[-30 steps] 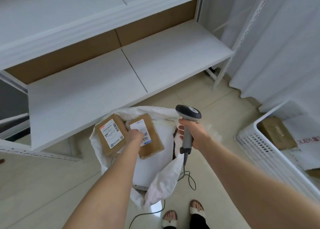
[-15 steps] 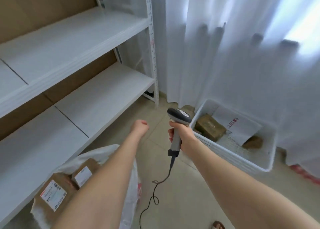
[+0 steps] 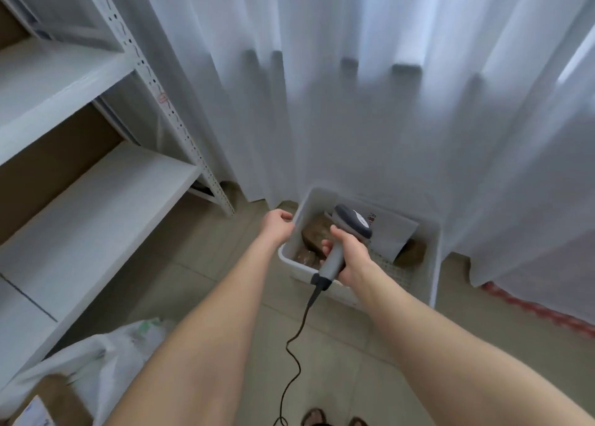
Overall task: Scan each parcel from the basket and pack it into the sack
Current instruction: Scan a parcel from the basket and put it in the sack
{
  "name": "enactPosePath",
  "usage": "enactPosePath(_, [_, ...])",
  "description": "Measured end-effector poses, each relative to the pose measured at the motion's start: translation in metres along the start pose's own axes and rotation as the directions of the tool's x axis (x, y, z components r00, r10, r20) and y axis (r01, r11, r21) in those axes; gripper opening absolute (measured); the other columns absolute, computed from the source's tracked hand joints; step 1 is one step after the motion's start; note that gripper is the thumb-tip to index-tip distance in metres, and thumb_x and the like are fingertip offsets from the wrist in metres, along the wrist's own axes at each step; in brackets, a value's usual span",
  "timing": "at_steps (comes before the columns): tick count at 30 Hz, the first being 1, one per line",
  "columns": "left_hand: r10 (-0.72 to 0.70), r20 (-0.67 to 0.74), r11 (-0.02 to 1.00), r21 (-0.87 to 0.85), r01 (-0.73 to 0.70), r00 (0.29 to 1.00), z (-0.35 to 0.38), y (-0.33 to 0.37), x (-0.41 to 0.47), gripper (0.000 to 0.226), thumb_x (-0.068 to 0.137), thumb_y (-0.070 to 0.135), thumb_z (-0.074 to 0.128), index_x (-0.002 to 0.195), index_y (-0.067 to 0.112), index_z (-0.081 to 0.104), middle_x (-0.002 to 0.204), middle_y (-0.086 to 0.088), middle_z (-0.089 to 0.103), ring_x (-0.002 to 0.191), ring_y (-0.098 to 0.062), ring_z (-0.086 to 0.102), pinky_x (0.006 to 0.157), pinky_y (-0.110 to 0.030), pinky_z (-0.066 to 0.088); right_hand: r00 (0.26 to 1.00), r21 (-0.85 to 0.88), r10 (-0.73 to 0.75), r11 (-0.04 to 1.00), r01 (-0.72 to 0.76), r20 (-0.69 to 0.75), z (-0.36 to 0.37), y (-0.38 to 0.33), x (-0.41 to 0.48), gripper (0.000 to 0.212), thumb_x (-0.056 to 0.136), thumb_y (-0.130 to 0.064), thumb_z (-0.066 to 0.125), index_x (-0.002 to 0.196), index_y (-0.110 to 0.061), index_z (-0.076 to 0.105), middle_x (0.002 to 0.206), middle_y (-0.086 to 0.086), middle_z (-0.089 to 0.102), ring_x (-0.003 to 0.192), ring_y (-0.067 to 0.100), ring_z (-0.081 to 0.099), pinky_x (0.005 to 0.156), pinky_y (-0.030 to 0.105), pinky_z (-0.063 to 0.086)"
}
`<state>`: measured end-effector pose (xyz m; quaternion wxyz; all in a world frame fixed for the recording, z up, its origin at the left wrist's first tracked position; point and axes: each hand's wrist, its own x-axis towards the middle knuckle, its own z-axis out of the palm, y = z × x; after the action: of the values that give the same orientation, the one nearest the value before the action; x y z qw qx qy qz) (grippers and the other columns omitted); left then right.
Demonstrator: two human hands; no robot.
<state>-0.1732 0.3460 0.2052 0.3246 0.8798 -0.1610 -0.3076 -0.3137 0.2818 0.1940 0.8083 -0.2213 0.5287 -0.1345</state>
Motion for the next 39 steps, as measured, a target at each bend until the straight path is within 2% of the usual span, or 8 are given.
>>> enactPosePath(5, [0.012, 0.102, 0.998, 0.061, -0.019, 0.995, 0.079, 0.043, 0.055, 0.029, 0.088, 0.009, 0.060, 0.117, 0.011, 0.063, 0.120, -0.011, 0.062, 0.111, -0.025, 0.057, 0.095, -0.031, 0.045, 0.995, 0.040, 0.011, 0.999, -0.008, -0.099, -0.052, -0.049, 0.061, 0.013, 0.088, -0.022, 0.070, 0.089, -0.011, 0.064, 0.071, 0.005, 0.064, 0.063, 0.015, 0.059, 0.081, 0.038, 0.050])
enactPosePath(15, [-0.027, 0.423, 0.973, 0.218, -0.073, 0.906, 0.299, 0.073, 0.197, 0.042, 0.089, 0.016, 0.061, 0.130, 0.010, 0.055, 0.130, -0.009, 0.058, 0.119, -0.024, 0.054, 0.100, -0.030, 0.043, 0.930, 0.088, 0.078, 0.995, -0.050, -0.359, -0.177, -0.122, 0.247, 0.015, 0.089, -0.019, 0.069, 0.091, -0.007, 0.060, 0.070, 0.006, 0.059, 0.061, 0.016, 0.055, 0.060, 0.029, 0.048])
enactPosePath(20, [-0.079, 0.532, 0.985, 0.171, -0.015, 0.843, 0.408, 0.051, 0.244, 0.041, 0.094, 0.006, 0.052, 0.135, 0.010, 0.049, 0.135, -0.013, 0.051, 0.121, -0.025, 0.052, 0.100, -0.035, 0.045, 0.898, 0.051, 0.059, 0.998, -0.040, -0.436, -0.240, -0.124, 0.338, 0.014, 0.083, -0.013, 0.072, 0.090, -0.008, 0.062, 0.086, 0.015, 0.066, 0.081, 0.029, 0.064, 0.092, 0.051, 0.053])
enactPosePath(23, [-0.045, 0.567, 0.974, 0.208, -0.090, 0.823, 0.465, 0.026, 0.270, 0.043, 0.096, 0.003, 0.045, 0.138, 0.014, 0.047, 0.140, -0.010, 0.048, 0.126, -0.023, 0.048, 0.102, -0.032, 0.042, 0.873, 0.030, 0.059, 0.998, -0.050, -0.483, -0.274, -0.116, 0.392, 0.032, 0.081, -0.012, 0.069, 0.111, -0.005, 0.059, 0.104, 0.020, 0.066, 0.095, 0.036, 0.065, 0.091, 0.053, 0.053])
enactPosePath(27, [0.053, 0.656, 0.848, 0.369, -0.381, 0.753, 0.538, -0.012, 0.304, 0.054, 0.095, 0.000, 0.039, 0.146, 0.019, 0.035, 0.141, -0.012, 0.043, 0.126, -0.028, 0.046, 0.102, -0.034, 0.041, 0.859, 0.067, 0.053, 0.998, -0.022, -0.510, -0.315, -0.105, 0.459, 0.031, 0.081, -0.007, 0.067, 0.112, -0.005, 0.059, 0.095, 0.015, 0.061, 0.080, 0.030, 0.061, 0.061, 0.037, 0.055])
enactPosePath(32, [0.065, 0.739, 0.661, 0.472, -0.584, 0.671, 0.618, -0.045, 0.335, 0.065, 0.091, -0.002, 0.039, 0.149, 0.022, 0.023, 0.140, -0.014, 0.035, 0.114, -0.034, 0.050, 0.087, -0.041, 0.046, 0.844, -0.085, -0.091, 0.995, 0.054, -0.528, -0.338, -0.093, 0.516, 0.016, 0.080, -0.007, 0.070, 0.086, -0.016, 0.058, 0.089, 0.004, 0.062, 0.091, 0.025, 0.061, 0.086, 0.042, 0.054])
enactPosePath(37, [-0.009, 0.751, 0.559, 0.552, -0.619, 0.661, 0.671, -0.057, 0.355, 0.057, 0.096, 0.003, 0.038, 0.148, 0.008, 0.015, 0.148, -0.016, 0.025, 0.125, -0.034, 0.044, 0.099, -0.044, 0.041, 0.798, -0.289, -0.306, 0.941, 0.173, -0.519, -0.347, -0.086, 0.549, 0.025, 0.079, -0.006, 0.068, 0.103, -0.011, 0.062, 0.093, 0.004, 0.066, 0.089, 0.018, 0.062, 0.085, 0.033, 0.051])
enactPosePath(39, [-0.029, 0.747, 0.512, 0.581, -0.632, 0.664, 0.680, -0.061, 0.359, 0.060, 0.098, 0.008, 0.038, 0.150, 0.008, 0.008, 0.151, -0.014, 0.023, 0.129, -0.033, 0.041, 0.102, -0.044, 0.039, 0.776, -0.357, -0.384, 0.908, 0.220, -0.500, -0.350, -0.082, 0.554, 0.022, 0.079, -0.006, 0.068, 0.093, -0.020, 0.059, 0.089, 0.000, 0.065, 0.087, 0.017, 0.062, 0.083, 0.033, 0.052])
